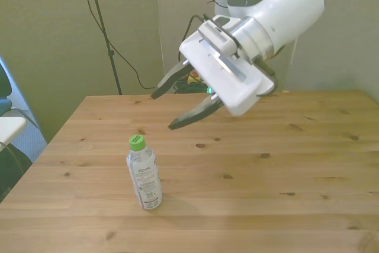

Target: Stand the water bottle

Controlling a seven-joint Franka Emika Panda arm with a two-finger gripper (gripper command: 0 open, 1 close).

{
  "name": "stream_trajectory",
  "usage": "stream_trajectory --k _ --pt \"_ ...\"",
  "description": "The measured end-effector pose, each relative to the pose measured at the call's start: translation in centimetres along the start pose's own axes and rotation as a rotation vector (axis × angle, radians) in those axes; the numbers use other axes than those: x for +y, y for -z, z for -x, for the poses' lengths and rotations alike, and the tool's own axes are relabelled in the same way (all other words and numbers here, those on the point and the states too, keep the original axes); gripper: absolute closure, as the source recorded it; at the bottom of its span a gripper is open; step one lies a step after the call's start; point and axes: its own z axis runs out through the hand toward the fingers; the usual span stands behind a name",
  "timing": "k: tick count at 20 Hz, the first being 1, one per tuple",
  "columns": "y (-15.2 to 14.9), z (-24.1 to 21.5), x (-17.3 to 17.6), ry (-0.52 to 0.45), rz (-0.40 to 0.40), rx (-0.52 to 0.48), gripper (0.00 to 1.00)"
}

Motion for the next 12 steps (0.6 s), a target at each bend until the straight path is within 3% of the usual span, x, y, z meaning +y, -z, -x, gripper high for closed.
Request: stream_trajectory --k 7,12 --pt "5.2 -3.8 8.4 0.2 0.058 -0.269 0.0" --pt "6.2 -7.0 13.1 0.352 0.096 -0.475 0.0"
